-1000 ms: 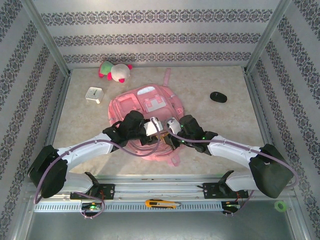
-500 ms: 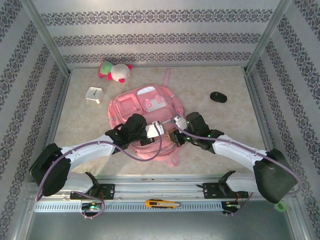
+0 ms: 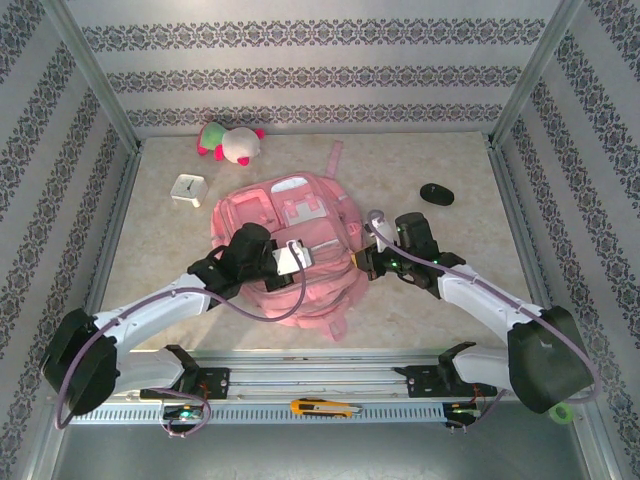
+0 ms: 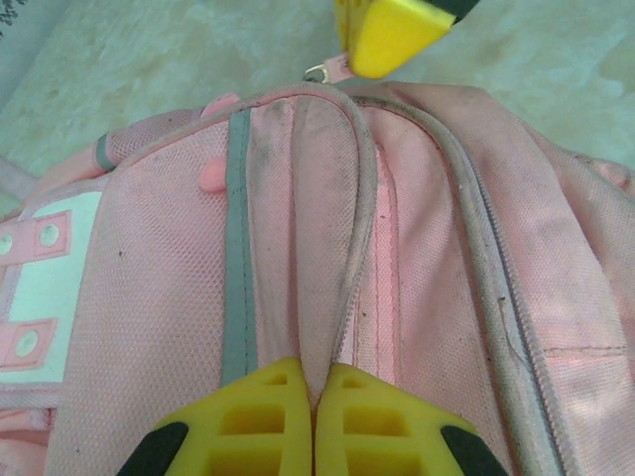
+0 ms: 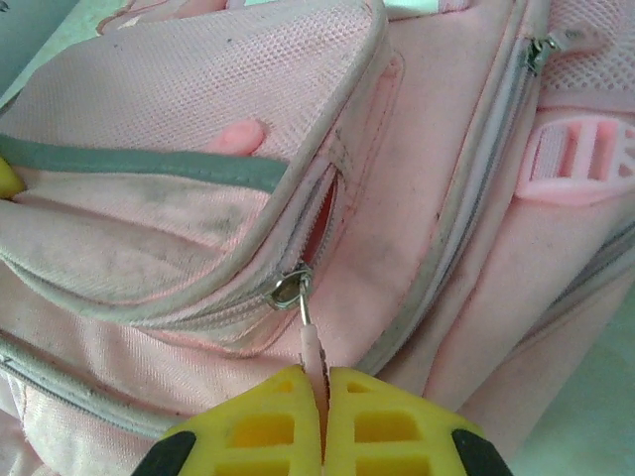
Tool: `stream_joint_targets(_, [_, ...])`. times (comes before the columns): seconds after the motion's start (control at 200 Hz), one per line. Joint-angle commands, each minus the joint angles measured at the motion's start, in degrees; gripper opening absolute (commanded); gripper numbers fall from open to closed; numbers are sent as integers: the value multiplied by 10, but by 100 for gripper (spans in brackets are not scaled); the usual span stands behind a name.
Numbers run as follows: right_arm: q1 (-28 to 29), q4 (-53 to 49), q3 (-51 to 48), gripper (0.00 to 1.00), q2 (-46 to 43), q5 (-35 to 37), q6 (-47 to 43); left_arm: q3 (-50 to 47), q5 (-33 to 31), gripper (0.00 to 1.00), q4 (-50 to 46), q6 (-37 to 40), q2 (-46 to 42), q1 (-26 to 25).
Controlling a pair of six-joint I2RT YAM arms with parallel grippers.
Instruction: Pack books, pencil case, and school supplies into a backpack
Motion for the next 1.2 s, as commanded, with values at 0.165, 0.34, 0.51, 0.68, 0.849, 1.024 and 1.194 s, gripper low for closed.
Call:
stream_joint_targets(0.165, [8, 20, 17, 0, 23, 54, 23, -2, 77, 52, -15, -8, -20, 8])
stream_joint_targets(0.34, [21, 20, 30, 0, 28, 45, 25, 15, -1, 66, 51, -8, 20, -34])
stream_joint_targets(0.51, [28, 21, 31, 0, 23, 43, 28, 29, -71, 70, 102, 19, 77, -84])
stream_joint_targets(0.68, [31, 22, 31, 0, 21, 38, 31, 32, -122, 71, 158, 12, 124, -95])
stream_joint_targets(0.849, [30, 24, 31, 0, 24, 47, 42, 39, -123, 22, 179, 2, 141, -95])
stream_joint_targets(1.024, [19, 72, 34, 0, 57, 87, 79, 14, 17, 0, 134, 20, 99, -92])
stream_joint_targets(1.194, [17, 141, 64, 0, 123, 97, 102, -12, 127, 0, 99, 64, 57, -91])
